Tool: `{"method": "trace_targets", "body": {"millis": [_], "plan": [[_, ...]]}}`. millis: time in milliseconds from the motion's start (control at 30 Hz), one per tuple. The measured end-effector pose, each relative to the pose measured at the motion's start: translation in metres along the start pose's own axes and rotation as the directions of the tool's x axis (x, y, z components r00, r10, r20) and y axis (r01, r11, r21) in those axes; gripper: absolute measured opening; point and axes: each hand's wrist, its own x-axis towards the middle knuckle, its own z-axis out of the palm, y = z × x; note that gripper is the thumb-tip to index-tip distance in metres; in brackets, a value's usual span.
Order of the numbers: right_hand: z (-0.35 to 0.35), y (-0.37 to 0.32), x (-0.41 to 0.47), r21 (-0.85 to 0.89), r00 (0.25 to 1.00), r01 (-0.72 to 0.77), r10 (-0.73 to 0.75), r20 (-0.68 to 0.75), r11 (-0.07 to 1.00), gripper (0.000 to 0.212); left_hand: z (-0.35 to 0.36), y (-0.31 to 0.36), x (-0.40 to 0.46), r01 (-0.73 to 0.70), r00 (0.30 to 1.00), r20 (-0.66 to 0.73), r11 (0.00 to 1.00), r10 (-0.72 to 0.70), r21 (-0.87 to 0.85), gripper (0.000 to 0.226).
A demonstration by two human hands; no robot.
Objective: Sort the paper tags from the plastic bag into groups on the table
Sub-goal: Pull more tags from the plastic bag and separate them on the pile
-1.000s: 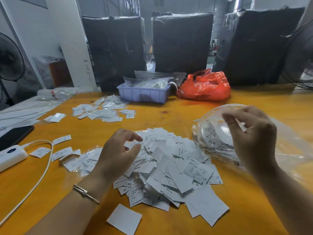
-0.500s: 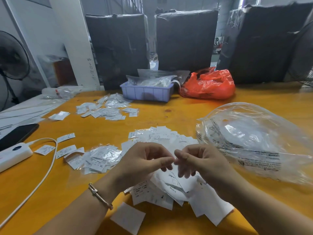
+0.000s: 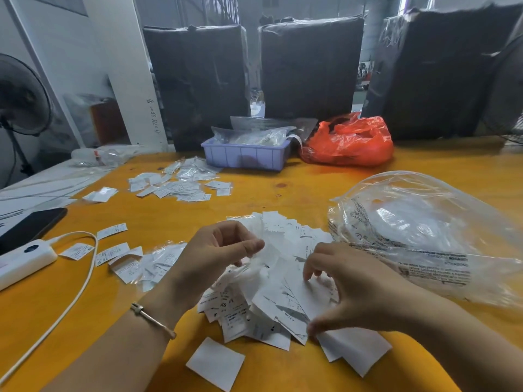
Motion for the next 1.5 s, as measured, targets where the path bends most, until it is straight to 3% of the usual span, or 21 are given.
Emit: {"method": "trace_targets", "body": {"millis": [133, 233, 367, 500, 600, 733, 867, 967, 1233, 1500], "plan": [[-0.002, -0.002, -0.001, 0.028, 0.998, 0.044, -0.043, -0.051, 0.999, 0.030, 0.001, -0.002, 0.000, -0.006, 0.999, 0.035, 0.999, 0.007, -0.042, 0.019], [-0.002, -0.002, 0.000, 0.163, 0.997, 0.036, -0.023, -0.077, 0.986, 0.014, 0.001, -0.002, -0.001, -0.010, 0.999, 0.031, 1.000, 0.011, -0.029, 0.019], [-0.001, 0.002, 0.003, 0.258, 0.994, -0.011, 0.039, -0.103, 0.966, 0.008, 0.000, -0.004, 0.001, -0.008, 0.999, 0.033, 1.000, 0.009, -0.009, 0.005], [-0.003, 0.000, 0.003, 0.423, 0.934, 0.013, 0.140, -0.330, 0.906, 0.012, 0.000, -0.005, 0.002, -0.013, 1.000, 0.016, 1.000, 0.012, 0.017, 0.016], [-0.010, 0.003, 0.003, 0.706, 0.840, 0.040, 0.359, -0.407, 0.707, 0.014, 0.001, -0.005, 0.001, -0.008, 0.999, 0.035, 0.999, 0.007, 0.032, 0.020], [-0.014, 0.007, 0.003, 0.946, 0.831, 0.036, 0.516, -0.207, 0.322, 0.014, 0.006, -0.002, -0.002, -0.014, 0.992, 0.129, 1.000, 0.016, -0.017, 0.027], [-0.018, 0.006, 0.003, 0.976, 0.817, 0.075, 0.548, -0.179, 0.206, 0.013, 0.011, 0.002, -0.005, -0.038, 0.982, 0.182, 0.999, 0.043, -0.031, 0.017], [-0.021, 0.003, 0.001, 0.966, 0.818, 0.146, 0.523, -0.240, 0.215, 0.015, 0.012, 0.003, -0.005, -0.030, 0.983, 0.178, 0.999, 0.034, -0.023, 0.017], [-0.023, -0.012, -0.004, 0.855, 0.795, 0.259, 0.403, -0.453, 0.450, 0.012, 0.011, 0.006, -0.006, -0.041, 0.975, 0.220, 0.999, 0.043, -0.015, 0.016], [-0.019, -0.016, -0.005, 0.781, 0.781, 0.301, 0.329, -0.531, 0.547, 0.009, 0.011, 0.007, -0.008, -0.055, 0.970, 0.235, 0.998, 0.057, -0.015, 0.011]]}}
